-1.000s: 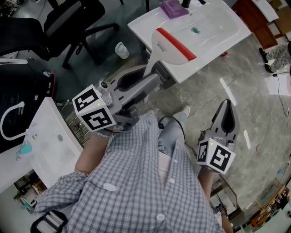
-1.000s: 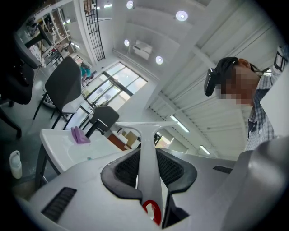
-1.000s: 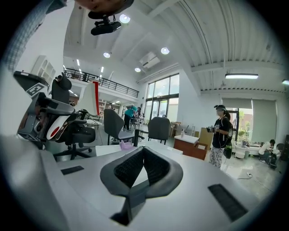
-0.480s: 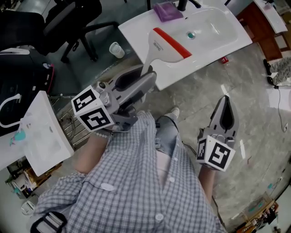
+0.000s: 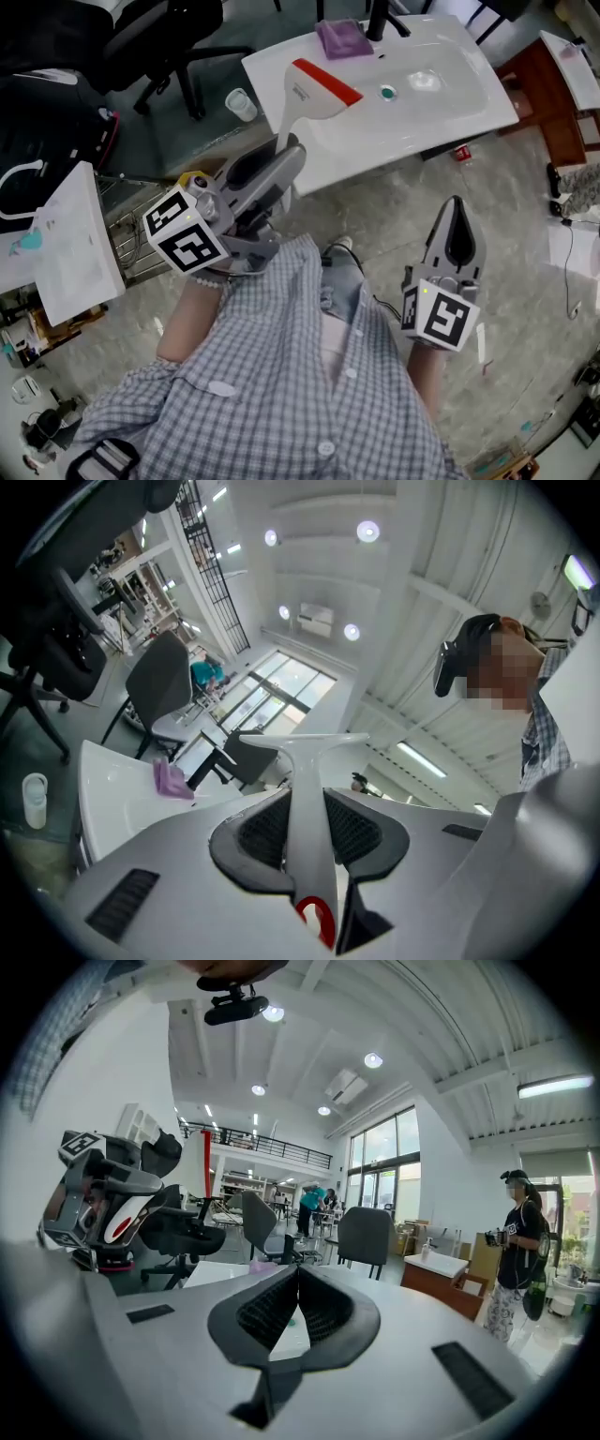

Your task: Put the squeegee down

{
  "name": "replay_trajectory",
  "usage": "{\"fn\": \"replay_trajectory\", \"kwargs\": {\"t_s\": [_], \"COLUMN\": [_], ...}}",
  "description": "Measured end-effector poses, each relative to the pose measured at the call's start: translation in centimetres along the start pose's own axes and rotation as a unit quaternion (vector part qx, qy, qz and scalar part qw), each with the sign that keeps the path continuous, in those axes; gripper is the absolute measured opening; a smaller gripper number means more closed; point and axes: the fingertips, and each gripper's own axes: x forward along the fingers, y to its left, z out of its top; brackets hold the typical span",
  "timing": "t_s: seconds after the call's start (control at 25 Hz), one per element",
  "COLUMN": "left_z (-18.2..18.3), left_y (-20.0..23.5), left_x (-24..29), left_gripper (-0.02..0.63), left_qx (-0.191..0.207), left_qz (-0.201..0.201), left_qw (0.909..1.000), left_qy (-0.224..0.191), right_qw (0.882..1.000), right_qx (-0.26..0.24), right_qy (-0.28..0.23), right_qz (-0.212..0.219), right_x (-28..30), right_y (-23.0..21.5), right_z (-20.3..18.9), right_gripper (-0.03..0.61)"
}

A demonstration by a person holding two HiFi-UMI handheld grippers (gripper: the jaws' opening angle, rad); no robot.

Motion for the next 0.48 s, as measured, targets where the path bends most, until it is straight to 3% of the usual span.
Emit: {"fn": "replay_trajectory", "kwargs": {"t_s": [0.48], "left_z": [-2.0], "left_y": [-1.2], "left_x": [1.3], "left_gripper": [0.104], "left_qx": [0.000], "left_qz": [0.080], "left_qw": [0.9958], "left_qy": [-0.045], "right_qw": [0.997], "right_qx": [0.004], "right_qy": [0.015], "right_qz": [0.069], "right_x": [1.8], "right_y": [-3.7], "right_z": [-3.2], "right_gripper": [0.009]}}
